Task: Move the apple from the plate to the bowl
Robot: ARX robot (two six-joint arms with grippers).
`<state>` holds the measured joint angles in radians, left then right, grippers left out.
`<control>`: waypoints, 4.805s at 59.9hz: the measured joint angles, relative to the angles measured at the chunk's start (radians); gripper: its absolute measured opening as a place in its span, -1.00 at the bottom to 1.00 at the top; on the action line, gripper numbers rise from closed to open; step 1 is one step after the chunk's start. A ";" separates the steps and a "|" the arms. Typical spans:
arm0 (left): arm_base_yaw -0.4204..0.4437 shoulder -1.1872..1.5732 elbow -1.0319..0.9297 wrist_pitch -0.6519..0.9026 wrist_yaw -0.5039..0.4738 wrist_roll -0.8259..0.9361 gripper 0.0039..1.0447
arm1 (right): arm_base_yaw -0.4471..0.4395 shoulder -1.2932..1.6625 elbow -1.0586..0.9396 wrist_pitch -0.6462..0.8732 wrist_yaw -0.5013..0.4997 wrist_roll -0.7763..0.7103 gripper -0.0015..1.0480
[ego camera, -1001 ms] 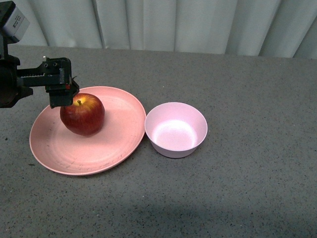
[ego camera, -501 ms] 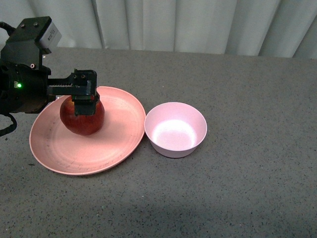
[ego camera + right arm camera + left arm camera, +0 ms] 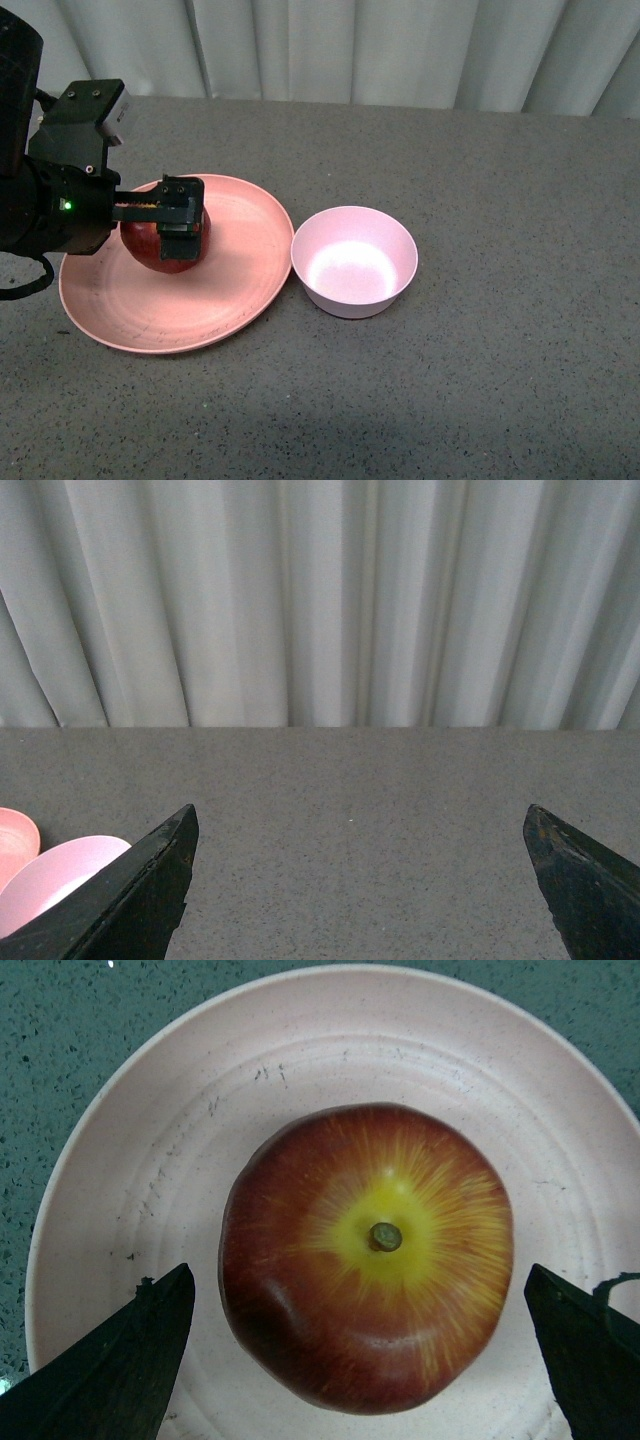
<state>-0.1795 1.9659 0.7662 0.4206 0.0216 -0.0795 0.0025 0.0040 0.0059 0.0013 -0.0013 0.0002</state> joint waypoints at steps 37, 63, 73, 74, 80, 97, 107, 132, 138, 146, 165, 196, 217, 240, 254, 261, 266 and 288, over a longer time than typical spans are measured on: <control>-0.063 -0.028 0.027 -0.008 -0.032 -0.006 0.35 | 0.000 0.000 0.000 0.000 0.000 0.000 0.82; -0.269 -0.060 0.123 -0.023 0.011 -0.094 0.33 | 0.000 0.000 0.000 0.000 0.000 0.000 0.82; -0.312 -0.045 0.135 -0.021 0.012 -0.109 0.33 | 0.000 0.000 0.000 0.000 0.000 0.000 0.82; -0.316 -0.040 0.138 -0.021 0.011 -0.109 0.33 | 0.000 0.000 0.000 0.000 0.000 0.000 0.82; -0.330 -0.019 0.153 -0.021 0.009 -0.109 0.33 | 0.000 0.000 0.000 0.000 0.000 0.000 0.82; -0.346 0.064 0.192 -0.021 -0.012 -0.105 0.33 | 0.000 0.000 0.000 0.000 0.000 0.000 0.82; -0.346 0.094 0.206 -0.026 -0.009 -0.106 0.33 | 0.000 0.000 0.000 0.000 0.000 0.000 0.82; -0.360 0.101 0.214 -0.029 -0.025 -0.101 0.89 | 0.000 0.000 0.000 0.000 0.000 0.000 0.82; -0.360 0.095 0.200 -0.006 -0.048 -0.094 0.86 | 0.000 0.000 0.000 0.000 0.000 0.000 0.82; -0.356 0.051 0.159 0.032 -0.076 -0.100 0.88 | 0.000 0.000 0.000 0.000 0.000 0.000 0.82; -0.310 -0.176 -0.007 0.212 -0.165 -0.075 0.88 | 0.000 0.000 0.000 0.000 0.000 0.000 0.82; -0.294 -0.409 -0.301 0.517 -0.402 0.040 0.66 | 0.000 0.000 0.000 0.000 0.000 0.000 0.82; -0.117 -0.657 -0.585 0.695 -0.310 0.068 -0.51 | 0.000 0.000 0.000 0.000 0.000 0.000 0.82; 0.018 -0.976 -0.708 0.496 -0.178 0.072 -0.93 | 0.000 0.000 0.000 0.000 0.000 0.000 0.82; 0.072 -1.172 -0.743 0.339 -0.122 0.072 -0.93 | 0.000 0.000 0.000 0.000 0.000 0.000 0.82; 0.141 -1.262 -0.747 0.259 -0.036 0.072 -0.93 | 0.000 0.000 0.000 0.000 0.000 0.000 0.82; 0.173 -1.322 -0.747 0.208 -0.033 0.072 -0.93 | 0.000 0.000 0.000 0.000 0.000 0.000 0.82; 0.177 -1.535 -0.748 0.012 -0.023 0.072 -0.93 | 0.000 0.000 0.000 0.000 0.000 0.000 0.82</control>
<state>-0.0029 0.4305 0.0185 0.4324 -0.0013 -0.0071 0.0025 0.0040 0.0059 0.0013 -0.0013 -0.0002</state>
